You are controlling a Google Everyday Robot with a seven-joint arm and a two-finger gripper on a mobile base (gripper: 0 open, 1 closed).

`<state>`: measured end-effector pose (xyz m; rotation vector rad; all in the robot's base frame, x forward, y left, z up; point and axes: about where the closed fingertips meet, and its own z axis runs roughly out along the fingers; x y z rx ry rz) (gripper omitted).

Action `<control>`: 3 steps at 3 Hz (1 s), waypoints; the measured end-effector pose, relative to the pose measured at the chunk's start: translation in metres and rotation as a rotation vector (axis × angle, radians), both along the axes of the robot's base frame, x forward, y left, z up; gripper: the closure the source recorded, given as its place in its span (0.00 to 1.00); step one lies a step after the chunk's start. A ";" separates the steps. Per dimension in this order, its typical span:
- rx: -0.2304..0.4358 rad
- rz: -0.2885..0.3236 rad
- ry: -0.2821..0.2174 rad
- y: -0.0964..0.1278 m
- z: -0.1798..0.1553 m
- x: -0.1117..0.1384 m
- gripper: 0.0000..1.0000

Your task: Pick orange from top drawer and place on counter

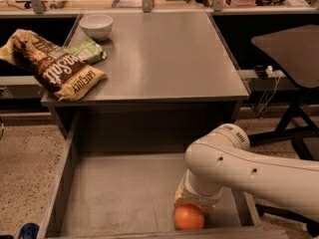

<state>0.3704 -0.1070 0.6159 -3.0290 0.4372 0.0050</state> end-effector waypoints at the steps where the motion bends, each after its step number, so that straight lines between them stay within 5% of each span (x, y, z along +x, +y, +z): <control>1: 0.006 0.006 0.057 0.007 0.017 -0.015 0.93; 3: 0.139 -0.062 0.076 0.002 0.071 0.025 1.00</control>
Offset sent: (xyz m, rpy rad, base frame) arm 0.0018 0.0138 0.0709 0.0844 0.0987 -0.0454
